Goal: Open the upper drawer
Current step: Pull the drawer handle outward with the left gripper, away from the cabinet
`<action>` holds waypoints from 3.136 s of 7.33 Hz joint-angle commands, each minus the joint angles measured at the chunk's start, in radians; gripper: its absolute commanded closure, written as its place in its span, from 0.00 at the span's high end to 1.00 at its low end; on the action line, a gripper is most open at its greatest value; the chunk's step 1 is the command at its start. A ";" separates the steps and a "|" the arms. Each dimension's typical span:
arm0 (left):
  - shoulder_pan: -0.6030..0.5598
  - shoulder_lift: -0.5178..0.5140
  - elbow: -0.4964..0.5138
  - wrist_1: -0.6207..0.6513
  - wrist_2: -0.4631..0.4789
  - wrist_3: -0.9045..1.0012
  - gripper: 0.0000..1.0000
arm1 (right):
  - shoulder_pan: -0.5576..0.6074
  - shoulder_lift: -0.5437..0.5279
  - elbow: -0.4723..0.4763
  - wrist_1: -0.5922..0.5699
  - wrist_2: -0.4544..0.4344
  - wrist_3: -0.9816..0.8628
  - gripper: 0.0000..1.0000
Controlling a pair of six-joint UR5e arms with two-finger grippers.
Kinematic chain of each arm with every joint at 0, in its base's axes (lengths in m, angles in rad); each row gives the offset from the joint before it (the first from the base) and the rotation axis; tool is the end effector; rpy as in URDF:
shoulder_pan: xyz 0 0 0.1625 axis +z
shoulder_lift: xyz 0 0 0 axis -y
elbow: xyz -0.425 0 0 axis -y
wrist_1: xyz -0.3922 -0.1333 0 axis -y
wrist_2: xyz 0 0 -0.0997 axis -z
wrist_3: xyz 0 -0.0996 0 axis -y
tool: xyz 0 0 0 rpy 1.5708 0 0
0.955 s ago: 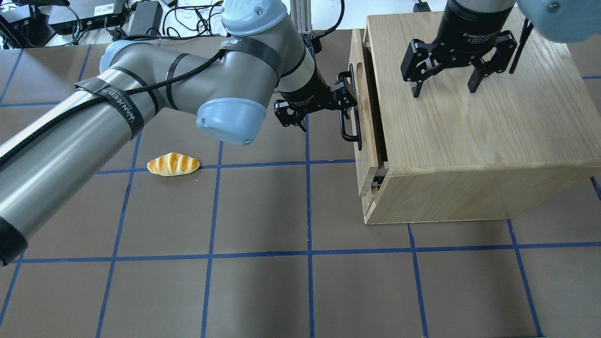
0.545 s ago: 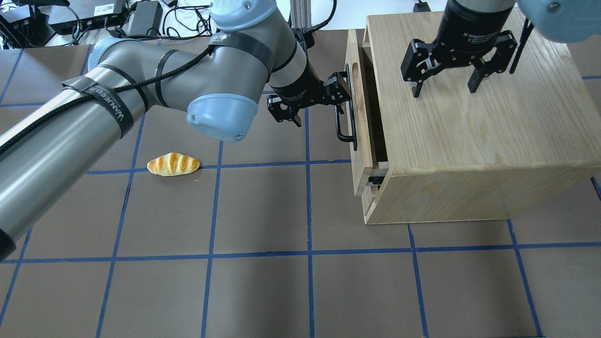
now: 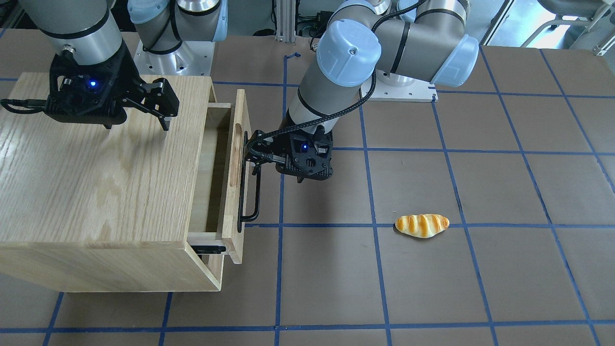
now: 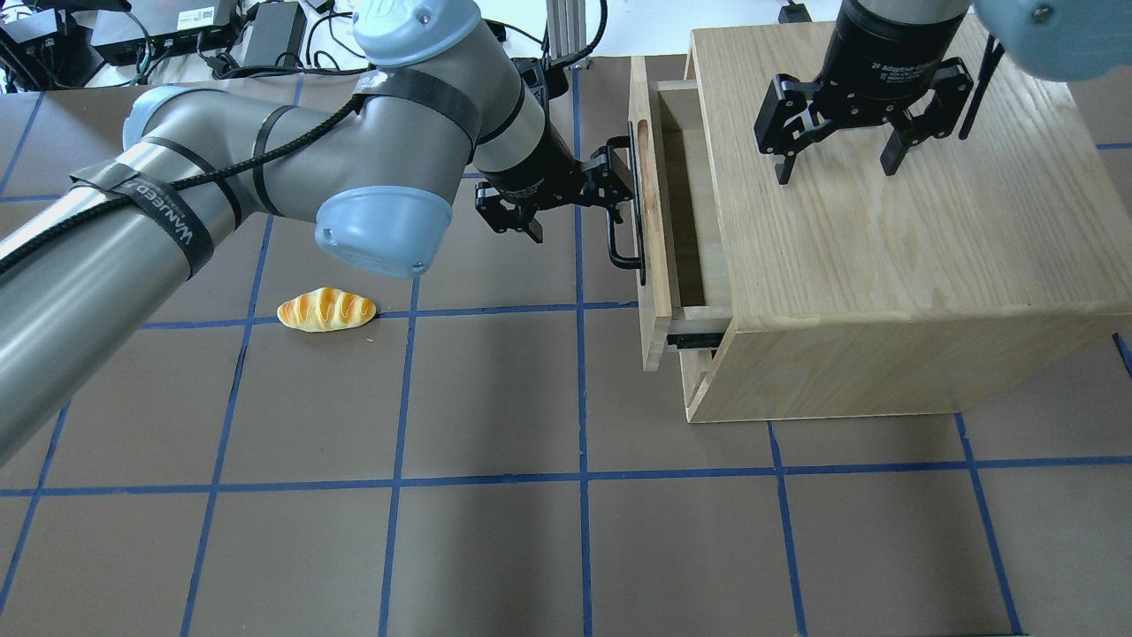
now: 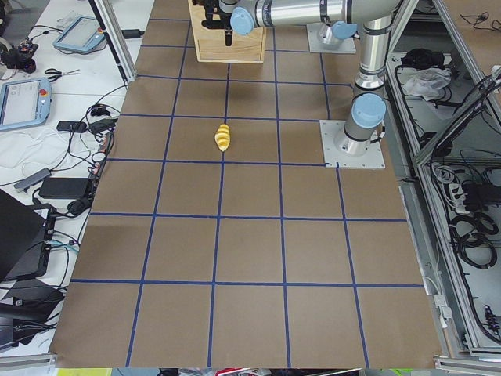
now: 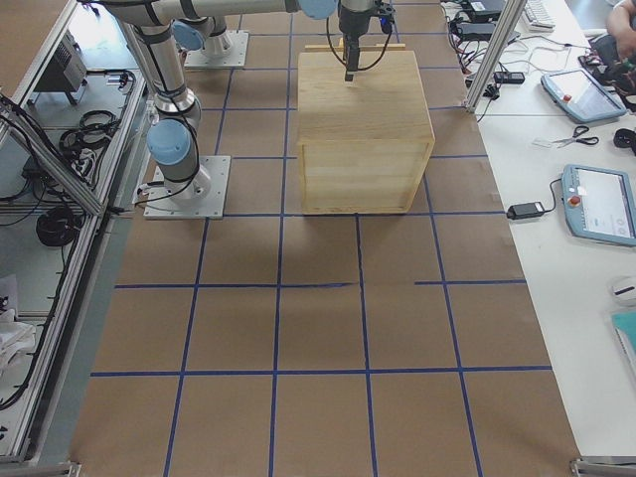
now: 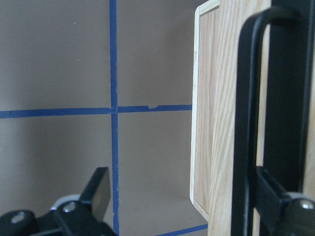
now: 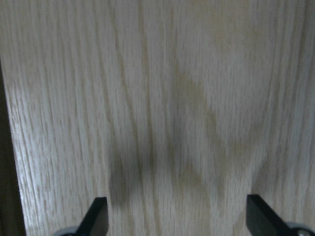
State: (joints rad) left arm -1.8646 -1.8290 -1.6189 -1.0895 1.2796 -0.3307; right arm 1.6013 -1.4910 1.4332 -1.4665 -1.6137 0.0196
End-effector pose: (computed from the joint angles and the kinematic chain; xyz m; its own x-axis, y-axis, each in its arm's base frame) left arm -0.3279 -0.5248 0.3786 -0.9461 0.0016 0.3239 -0.0233 0.9971 -0.0729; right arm 0.1448 -0.5162 0.5048 -0.9990 -0.0129 0.0437 -0.0109 0.9989 0.0456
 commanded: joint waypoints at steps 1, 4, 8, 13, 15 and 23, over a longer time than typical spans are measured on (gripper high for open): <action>0.019 0.017 -0.001 -0.001 0.001 0.041 1.00 | -0.001 0.000 0.001 0.000 0.000 -0.001 1.00; 0.021 0.020 -0.022 -0.001 0.004 0.096 1.00 | 0.000 0.000 0.000 0.000 0.000 0.000 1.00; 0.039 0.022 -0.022 -0.001 0.004 0.134 1.00 | 0.000 0.000 0.000 0.000 0.000 0.000 1.00; 0.093 0.052 -0.041 -0.015 0.006 0.296 1.00 | 0.000 0.000 0.000 0.000 0.000 -0.001 1.00; 0.108 0.080 -0.088 -0.015 0.001 0.337 1.00 | 0.000 0.000 0.000 0.000 0.000 -0.001 1.00; 0.188 0.123 -0.113 -0.018 -0.003 0.518 1.00 | 0.000 0.000 0.000 0.000 0.000 -0.001 1.00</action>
State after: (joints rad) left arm -1.6862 -1.7089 -1.7290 -1.1063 1.2761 0.1710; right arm 1.6009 -1.4910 1.4328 -1.4665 -1.6137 0.0186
